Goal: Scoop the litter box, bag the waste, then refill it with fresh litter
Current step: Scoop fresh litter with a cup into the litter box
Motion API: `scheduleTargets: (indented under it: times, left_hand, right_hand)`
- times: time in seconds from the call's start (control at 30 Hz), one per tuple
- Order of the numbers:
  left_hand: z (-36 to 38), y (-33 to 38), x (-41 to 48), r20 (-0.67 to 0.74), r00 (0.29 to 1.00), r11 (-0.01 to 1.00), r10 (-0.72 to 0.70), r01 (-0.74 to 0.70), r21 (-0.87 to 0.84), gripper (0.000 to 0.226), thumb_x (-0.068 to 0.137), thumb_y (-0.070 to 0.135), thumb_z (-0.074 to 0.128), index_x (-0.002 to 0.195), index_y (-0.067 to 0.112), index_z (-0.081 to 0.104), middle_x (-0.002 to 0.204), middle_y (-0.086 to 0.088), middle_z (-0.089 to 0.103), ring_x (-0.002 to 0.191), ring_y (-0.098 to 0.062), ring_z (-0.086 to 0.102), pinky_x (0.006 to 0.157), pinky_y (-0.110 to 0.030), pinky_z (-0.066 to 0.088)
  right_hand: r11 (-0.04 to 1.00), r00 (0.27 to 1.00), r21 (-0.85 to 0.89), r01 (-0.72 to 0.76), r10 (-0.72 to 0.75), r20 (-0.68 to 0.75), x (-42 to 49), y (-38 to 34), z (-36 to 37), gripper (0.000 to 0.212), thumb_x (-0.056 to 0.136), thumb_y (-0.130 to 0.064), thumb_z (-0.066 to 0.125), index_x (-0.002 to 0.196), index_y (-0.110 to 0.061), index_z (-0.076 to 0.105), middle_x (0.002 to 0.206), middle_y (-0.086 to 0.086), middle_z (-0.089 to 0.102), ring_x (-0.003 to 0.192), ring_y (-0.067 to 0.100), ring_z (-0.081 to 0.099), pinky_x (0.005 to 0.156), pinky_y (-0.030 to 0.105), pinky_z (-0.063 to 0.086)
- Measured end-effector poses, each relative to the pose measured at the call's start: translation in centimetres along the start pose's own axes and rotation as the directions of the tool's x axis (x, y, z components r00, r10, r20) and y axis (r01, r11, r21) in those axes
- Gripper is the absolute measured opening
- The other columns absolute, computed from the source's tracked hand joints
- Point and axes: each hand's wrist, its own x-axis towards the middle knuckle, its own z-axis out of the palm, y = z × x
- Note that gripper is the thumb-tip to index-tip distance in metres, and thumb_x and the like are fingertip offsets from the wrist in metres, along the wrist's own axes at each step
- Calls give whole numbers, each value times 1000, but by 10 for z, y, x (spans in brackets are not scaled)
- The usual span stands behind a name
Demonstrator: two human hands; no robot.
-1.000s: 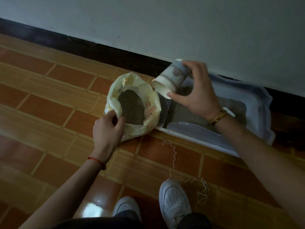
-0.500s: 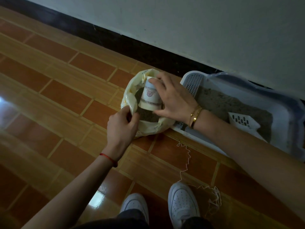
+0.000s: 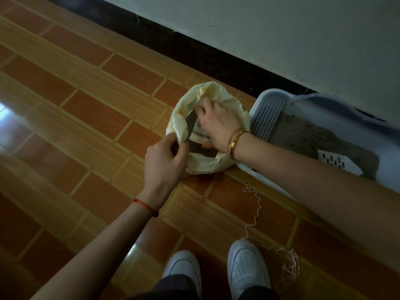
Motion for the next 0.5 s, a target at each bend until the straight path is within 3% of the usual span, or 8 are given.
scheduleTargets:
  times: [0.07,0.23,0.37,0.5]
  left_hand:
    - [-1,1,-1,5,1000,1000,13,-13,-7,30,91,31,50,76,8,60,60,-5,56,49,-16,47,43,-22,35]
    - [-1,1,-3,10,1000,1000,27,-27,-3,28,91,29,50,73,8,58,58,-6,55,49,-18,47,44,-23,36]
    - [-1,-1,-4,20,999,1000,25,-25,9,28,89,28,50,72,7,58,58,-9,54,50,-23,48,45,-29,35]
    - [-2,-2,-4,22,1000,1000,14,-14,6,29,89,31,48,74,9,60,59,-7,56,51,-20,49,46,-31,38]
  right_hand:
    - [999,1000,-42,13,-11,25,5,-2,3,94,64,-43,82,135,-8,30,132,18,37,115,29,48,92,35,46]
    - [993,995,-112,26,-15,95,10,-7,11,98,64,-49,80,136,-6,28,132,22,37,110,32,52,88,38,48]
    - [993,987,-99,65,-49,156,6,-15,16,87,70,-45,76,134,-8,30,131,21,35,104,31,53,70,36,49]
    - [998,975,-41,51,-41,218,4,-15,13,80,72,-37,75,133,-8,31,131,21,34,103,32,55,72,37,51]
